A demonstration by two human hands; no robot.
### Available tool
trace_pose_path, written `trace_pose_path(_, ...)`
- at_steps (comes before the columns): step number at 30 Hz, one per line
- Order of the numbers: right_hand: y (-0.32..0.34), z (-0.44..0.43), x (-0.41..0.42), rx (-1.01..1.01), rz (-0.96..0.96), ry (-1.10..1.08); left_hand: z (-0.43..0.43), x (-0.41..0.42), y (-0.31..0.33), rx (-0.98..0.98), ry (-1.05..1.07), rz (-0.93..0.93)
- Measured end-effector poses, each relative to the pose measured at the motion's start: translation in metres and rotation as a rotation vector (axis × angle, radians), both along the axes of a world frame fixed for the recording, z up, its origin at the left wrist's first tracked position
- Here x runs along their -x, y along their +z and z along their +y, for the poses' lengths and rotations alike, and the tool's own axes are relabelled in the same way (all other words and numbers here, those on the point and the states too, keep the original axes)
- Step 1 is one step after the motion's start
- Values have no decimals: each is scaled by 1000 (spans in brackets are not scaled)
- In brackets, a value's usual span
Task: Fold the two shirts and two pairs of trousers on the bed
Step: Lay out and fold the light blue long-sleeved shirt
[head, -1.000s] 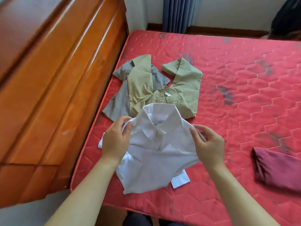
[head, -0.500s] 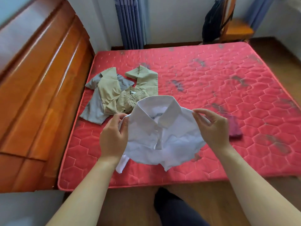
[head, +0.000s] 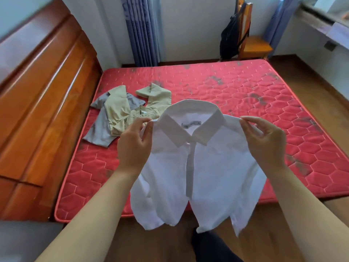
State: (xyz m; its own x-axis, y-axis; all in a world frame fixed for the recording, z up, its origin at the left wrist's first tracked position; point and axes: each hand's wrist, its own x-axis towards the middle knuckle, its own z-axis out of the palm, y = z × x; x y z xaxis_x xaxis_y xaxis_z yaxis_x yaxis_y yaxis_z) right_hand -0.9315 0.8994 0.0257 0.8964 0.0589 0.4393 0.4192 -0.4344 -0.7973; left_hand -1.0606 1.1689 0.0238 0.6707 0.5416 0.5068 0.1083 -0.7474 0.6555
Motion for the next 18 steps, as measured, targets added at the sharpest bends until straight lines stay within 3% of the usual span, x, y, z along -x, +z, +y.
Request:
trace_pose_path(6, -49, 21, -98, 80, 101, 20, 15, -102, -42, -85, 24, 99)
trace_pose_path(13, -162, 98, -275, 199, 236, 97, 72, -270, -155, -69, 106, 301)
trace_pose_path(18, -232, 184, -407, 298, 203, 132, 142, -388, -231, -117, 198, 336)
